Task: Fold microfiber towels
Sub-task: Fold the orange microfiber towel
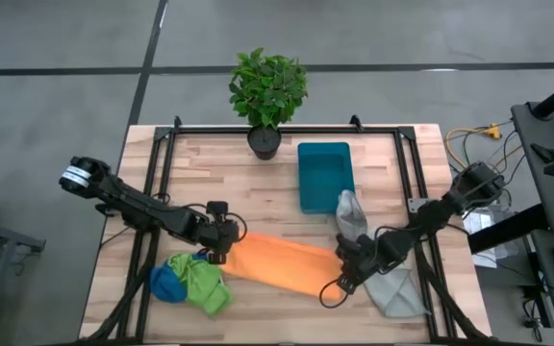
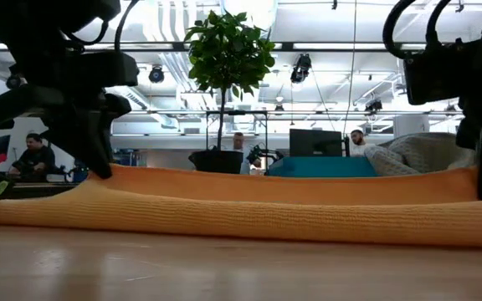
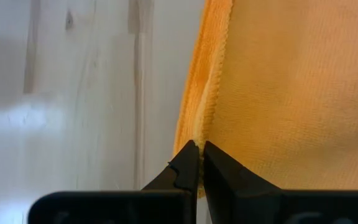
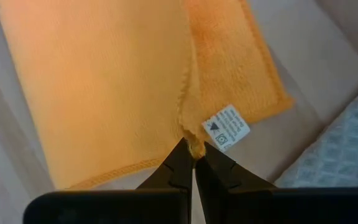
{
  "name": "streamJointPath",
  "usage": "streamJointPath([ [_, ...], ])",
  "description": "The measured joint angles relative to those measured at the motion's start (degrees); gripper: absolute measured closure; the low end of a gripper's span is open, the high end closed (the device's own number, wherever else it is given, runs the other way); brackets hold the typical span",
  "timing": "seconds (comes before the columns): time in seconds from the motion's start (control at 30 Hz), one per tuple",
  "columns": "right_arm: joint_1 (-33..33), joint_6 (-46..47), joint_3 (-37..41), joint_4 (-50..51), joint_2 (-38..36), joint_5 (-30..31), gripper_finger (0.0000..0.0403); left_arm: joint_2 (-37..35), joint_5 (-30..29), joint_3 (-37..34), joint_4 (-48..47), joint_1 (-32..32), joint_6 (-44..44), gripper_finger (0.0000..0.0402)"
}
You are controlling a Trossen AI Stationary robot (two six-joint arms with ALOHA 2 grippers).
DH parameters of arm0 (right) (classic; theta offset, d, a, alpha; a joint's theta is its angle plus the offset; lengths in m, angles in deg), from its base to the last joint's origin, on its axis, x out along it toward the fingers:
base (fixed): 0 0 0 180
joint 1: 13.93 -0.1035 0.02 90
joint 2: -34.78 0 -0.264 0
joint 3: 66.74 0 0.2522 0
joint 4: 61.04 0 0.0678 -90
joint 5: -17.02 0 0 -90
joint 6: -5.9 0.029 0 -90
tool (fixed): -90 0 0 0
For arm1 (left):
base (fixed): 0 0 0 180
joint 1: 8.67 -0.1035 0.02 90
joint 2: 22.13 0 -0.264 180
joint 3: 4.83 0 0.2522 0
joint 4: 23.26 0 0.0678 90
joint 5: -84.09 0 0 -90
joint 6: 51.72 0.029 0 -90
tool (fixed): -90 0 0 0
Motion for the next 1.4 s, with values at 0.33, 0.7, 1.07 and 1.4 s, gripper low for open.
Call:
streamJointPath([
  [0.33, -0.1, 4.3, 1.7, 0.1, 0.0, 1.4, 0.0394, 0.2, -2.2, -0.9, 1.5, -1.1, 0.3, 0.0402],
  [0.7, 1.9, 7.4, 2.3, 3.0, -0.8, 3.1, 0.0317, 0.0, -1.2, -3.6, 4.9, -3.8, 0.1, 0.0304],
  [1.07, 1.7, 8.7, 1.9, -3.2, -7.1, 8.0, 0.0247, -5.5, 5.4, -2.5, 6.2, -6.4, -4.6, 0.0217],
  [1.4, 1.7, 8.5, -0.1, -14.0, 1.6, 6.8, 0.0370, -0.5, 17.0, -2.8, 8.2, -6.2, -5.9, 0.0389],
])
